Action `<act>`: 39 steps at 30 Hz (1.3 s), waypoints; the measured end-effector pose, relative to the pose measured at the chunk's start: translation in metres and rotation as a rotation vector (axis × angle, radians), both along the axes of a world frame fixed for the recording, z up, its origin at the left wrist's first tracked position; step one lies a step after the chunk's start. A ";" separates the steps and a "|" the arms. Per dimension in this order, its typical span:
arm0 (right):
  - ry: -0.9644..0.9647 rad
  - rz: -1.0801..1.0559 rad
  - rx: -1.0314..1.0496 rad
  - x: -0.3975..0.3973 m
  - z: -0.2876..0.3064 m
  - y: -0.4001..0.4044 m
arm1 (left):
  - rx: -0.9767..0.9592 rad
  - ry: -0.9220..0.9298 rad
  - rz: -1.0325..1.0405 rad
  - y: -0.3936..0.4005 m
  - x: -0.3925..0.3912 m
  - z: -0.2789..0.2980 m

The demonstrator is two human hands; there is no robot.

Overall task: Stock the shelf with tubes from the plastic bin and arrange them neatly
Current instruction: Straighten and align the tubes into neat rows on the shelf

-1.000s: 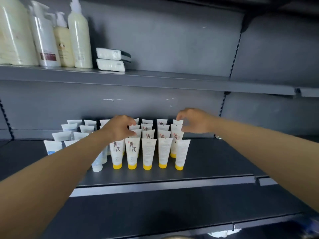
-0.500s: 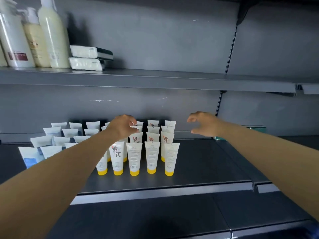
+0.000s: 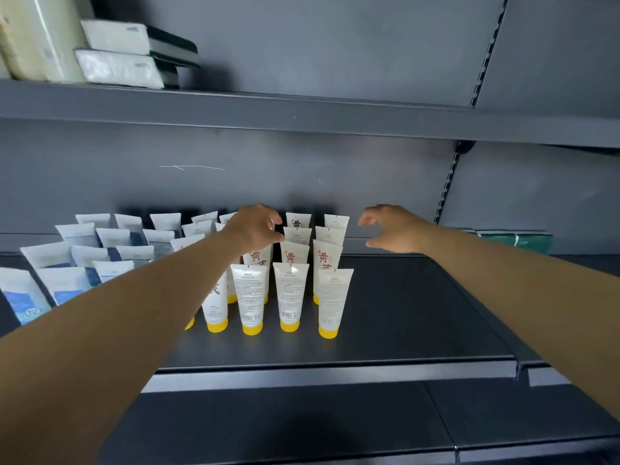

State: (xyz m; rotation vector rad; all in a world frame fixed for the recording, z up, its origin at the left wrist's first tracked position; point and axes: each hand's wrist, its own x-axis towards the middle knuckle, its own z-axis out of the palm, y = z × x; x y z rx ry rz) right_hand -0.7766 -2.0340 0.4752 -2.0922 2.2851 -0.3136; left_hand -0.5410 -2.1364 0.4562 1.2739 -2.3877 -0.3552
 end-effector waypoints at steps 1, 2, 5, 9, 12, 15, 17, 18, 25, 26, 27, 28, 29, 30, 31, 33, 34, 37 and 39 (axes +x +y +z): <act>0.001 -0.003 0.000 -0.002 0.000 -0.004 | 0.000 -0.007 -0.001 -0.003 -0.002 0.001; 0.000 -0.005 0.002 -0.005 0.000 -0.008 | 0.000 -0.017 -0.003 -0.006 -0.005 0.001; -0.014 -0.005 0.004 -0.013 -0.002 -0.023 | -0.017 -0.043 0.000 -0.020 -0.018 0.002; -0.028 0.006 0.000 -0.024 -0.010 -0.053 | -0.025 -0.055 -0.013 -0.052 -0.042 -0.003; -0.040 0.012 0.002 -0.032 -0.018 -0.083 | -0.037 -0.093 -0.023 -0.080 -0.064 -0.007; -0.027 0.025 -0.008 -0.040 -0.021 -0.110 | -0.065 -0.095 -0.002 -0.107 -0.082 -0.008; -0.050 0.018 -0.018 -0.045 -0.020 -0.125 | -0.060 -0.083 0.013 -0.121 -0.091 -0.006; -0.070 0.007 -0.019 -0.047 -0.020 -0.132 | -0.057 -0.085 0.021 -0.126 -0.094 -0.006; -0.077 0.007 -0.012 -0.046 -0.032 -0.172 | -0.019 -0.163 0.080 -0.155 -0.107 -0.017; -0.070 0.009 -0.002 -0.045 -0.036 -0.177 | -0.016 -0.174 0.078 -0.158 -0.108 -0.020; -0.063 0.009 0.008 -0.044 -0.039 -0.180 | -0.011 -0.177 0.070 -0.160 -0.110 -0.023; -0.058 0.008 0.017 -0.043 -0.042 -0.184 | -0.005 -0.181 0.062 -0.162 -0.112 -0.025; -0.050 0.008 0.020 -0.043 -0.044 -0.187 | -0.003 -0.183 0.055 -0.164 -0.114 -0.027; -0.042 0.006 0.021 -0.043 -0.045 -0.191 | -0.002 -0.185 0.053 -0.166 -0.116 -0.029; -0.032 0.004 0.019 -0.044 -0.046 -0.194 | -0.001 -0.185 0.051 -0.168 -0.118 -0.031; -0.023 -0.005 0.015 -0.045 -0.047 -0.198 | 0.007 -0.181 0.053 -0.172 -0.122 -0.034; -0.018 -0.009 0.012 -0.045 -0.048 -0.199 | 0.012 -0.178 0.058 -0.173 -0.124 -0.035; -0.011 -0.008 0.000 -0.046 -0.049 -0.201 | 0.026 -0.172 0.077 -0.174 -0.128 -0.038; -0.023 0.001 -0.014 -0.046 -0.050 -0.200 | 0.047 -0.162 0.068 -0.175 -0.128 -0.040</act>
